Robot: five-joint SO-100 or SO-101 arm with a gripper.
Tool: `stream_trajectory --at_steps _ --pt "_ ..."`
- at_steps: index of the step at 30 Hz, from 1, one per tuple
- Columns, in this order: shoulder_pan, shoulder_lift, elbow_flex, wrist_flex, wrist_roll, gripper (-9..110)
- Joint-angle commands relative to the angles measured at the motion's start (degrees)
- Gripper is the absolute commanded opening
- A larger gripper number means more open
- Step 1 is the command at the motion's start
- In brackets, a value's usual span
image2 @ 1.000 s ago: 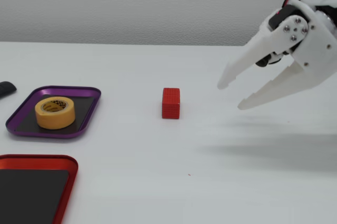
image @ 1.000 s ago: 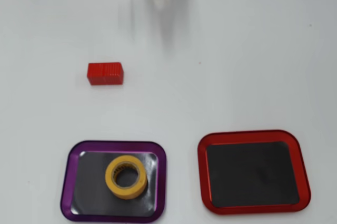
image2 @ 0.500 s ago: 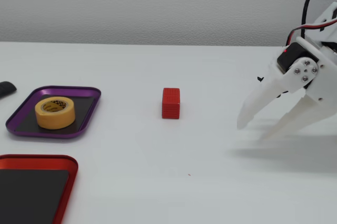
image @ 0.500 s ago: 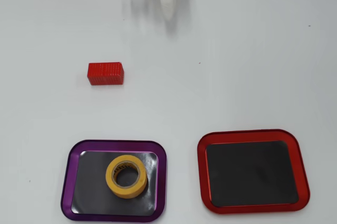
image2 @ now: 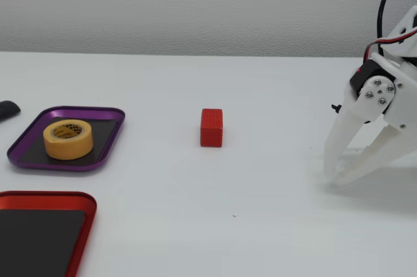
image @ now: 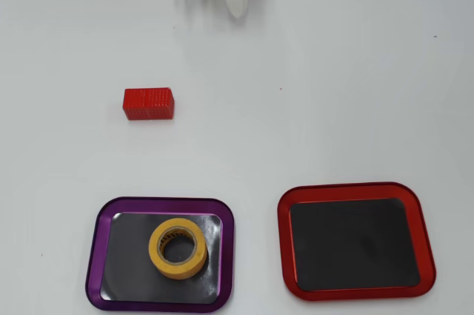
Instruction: Grasp a tape and put it in the right purple dish.
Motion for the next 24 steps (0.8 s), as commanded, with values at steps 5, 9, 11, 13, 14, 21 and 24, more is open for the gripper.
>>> stream_trajectory --at_steps 5,9,11,13,14,21,24 --pt "0.2 6.8 0.4 0.4 0.9 0" --pt "-0.2 6.8 0.4 -0.2 0.7 0" --pt "-0.2 6.8 0.4 -0.2 0.7 0" --pt "-0.2 6.8 0.4 -0.2 0.7 0" --pt "-0.2 6.8 0.4 -0.2 0.7 0" --pt "-0.2 6.8 0.4 -0.2 0.7 0" --pt "-0.2 6.8 0.4 -0.2 0.7 0"
